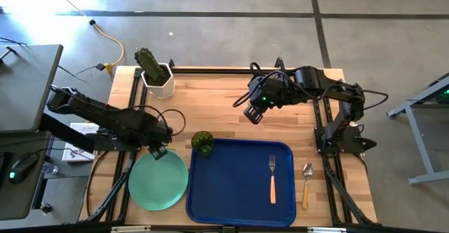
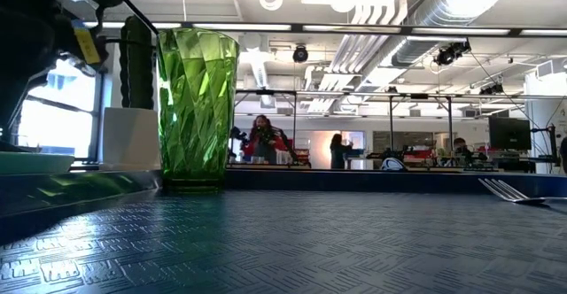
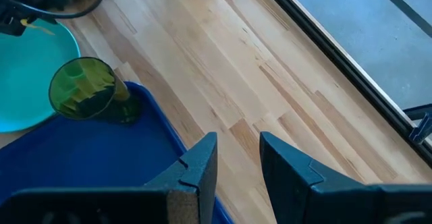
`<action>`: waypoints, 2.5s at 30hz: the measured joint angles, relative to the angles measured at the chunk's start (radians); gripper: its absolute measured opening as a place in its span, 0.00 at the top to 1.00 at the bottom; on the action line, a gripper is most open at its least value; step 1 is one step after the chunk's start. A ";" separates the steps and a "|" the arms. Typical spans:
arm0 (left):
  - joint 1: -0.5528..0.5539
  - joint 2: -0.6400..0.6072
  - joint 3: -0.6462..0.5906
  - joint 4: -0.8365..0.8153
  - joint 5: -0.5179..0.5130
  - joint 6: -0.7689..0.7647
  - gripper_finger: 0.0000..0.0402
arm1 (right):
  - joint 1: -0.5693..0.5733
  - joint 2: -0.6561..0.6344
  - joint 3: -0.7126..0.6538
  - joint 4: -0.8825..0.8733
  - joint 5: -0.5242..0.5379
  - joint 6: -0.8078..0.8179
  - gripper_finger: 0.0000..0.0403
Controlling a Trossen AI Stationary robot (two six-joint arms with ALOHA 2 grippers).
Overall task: Pick and place plate/cup/fork/spoon on tray
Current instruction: Put the light blue plate to the left of the orange fork on the blue tray
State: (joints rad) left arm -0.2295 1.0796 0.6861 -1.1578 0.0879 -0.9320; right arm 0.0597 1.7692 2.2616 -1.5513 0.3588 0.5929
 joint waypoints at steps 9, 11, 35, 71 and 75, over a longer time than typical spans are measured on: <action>0.000 0.023 -0.001 0.003 0.013 -0.013 0.66 | 0.000 0.000 0.000 0.004 0.000 -0.035 0.74; 0.000 0.028 -0.008 0.012 0.017 0.015 0.66 | 0.000 0.000 0.000 0.003 0.000 -0.036 0.74; -0.007 0.032 -0.180 0.174 0.112 0.063 0.66 | 0.000 0.000 0.000 0.003 -0.004 -0.033 0.74; -0.006 0.026 -0.183 0.173 0.136 0.176 0.99 | 0.000 0.000 0.000 0.008 -0.003 -0.014 0.74; -0.006 0.007 -0.165 0.135 0.136 0.175 1.00 | 0.000 0.000 0.000 0.008 -0.003 -0.007 0.74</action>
State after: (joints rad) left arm -0.2359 1.0870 0.5211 -1.0224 0.2235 -0.7566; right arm 0.0597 1.7695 2.2616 -1.5436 0.3557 0.5863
